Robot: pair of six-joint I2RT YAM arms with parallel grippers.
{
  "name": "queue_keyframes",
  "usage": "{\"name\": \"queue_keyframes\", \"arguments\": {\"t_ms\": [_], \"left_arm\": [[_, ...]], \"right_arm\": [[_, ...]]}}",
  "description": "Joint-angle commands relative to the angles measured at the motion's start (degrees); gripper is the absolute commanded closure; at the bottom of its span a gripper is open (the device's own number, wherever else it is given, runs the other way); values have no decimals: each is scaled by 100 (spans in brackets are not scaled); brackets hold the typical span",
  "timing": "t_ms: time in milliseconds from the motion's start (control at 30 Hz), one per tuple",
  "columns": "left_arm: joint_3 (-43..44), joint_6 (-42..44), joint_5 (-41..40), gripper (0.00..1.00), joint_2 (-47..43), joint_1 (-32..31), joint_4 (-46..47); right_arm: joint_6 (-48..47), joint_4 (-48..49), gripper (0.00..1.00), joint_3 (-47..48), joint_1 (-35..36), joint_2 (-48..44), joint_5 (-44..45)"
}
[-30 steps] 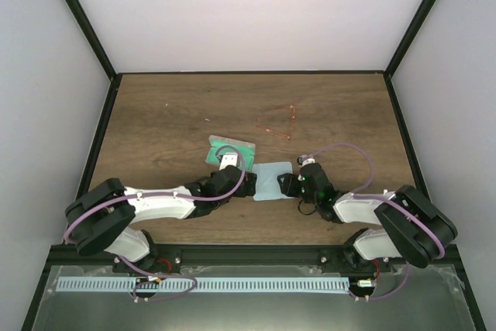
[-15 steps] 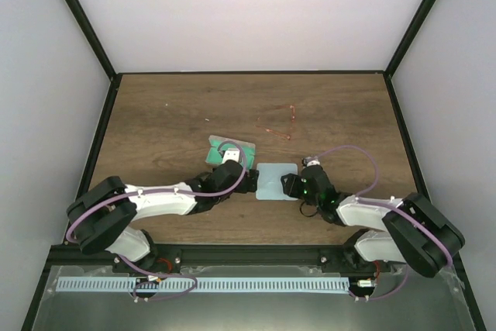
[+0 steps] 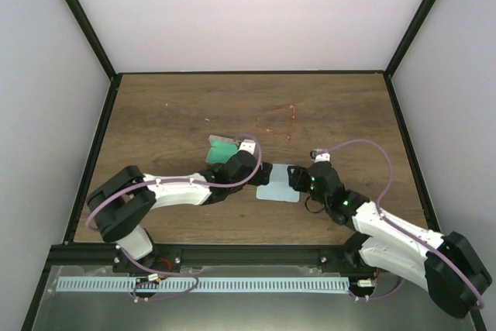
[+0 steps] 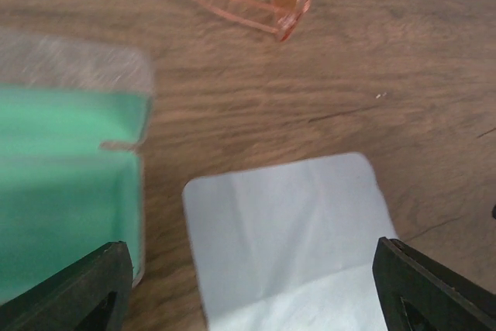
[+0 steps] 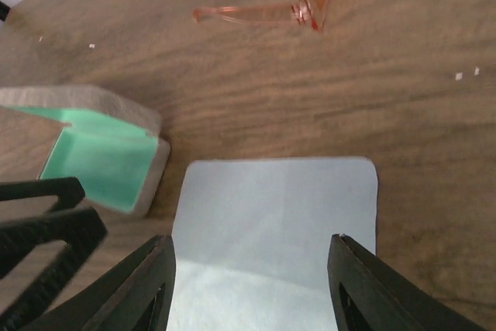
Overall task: Organize the sunglasses
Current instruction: Fold the glasses cleaning cloth at the center of the board.
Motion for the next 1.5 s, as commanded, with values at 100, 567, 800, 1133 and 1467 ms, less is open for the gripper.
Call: {"name": "queue_keyframes", "arguments": {"t_ms": [100, 567, 800, 1133, 1467], "left_arm": [[1015, 421, 33, 18, 885, 9, -120], [1595, 142, -334, 29, 1856, 143, -610], [1735, 7, -553, 30, 2096, 163, -681], [1740, 15, -483, 41, 2138, 173, -751], [1756, -3, -151, 56, 2237, 249, -728]], "right_arm": [[-364, -524, 44, 1073, -44, 1208, 894], [-536, -146, 47, 802, -534, 1058, 499], [-534, -49, 46, 750, -553, 1150, 522], [-536, -59, 46, 747, -563, 1138, 516], [-554, -49, 46, 780, -572, 1187, 516]]}}
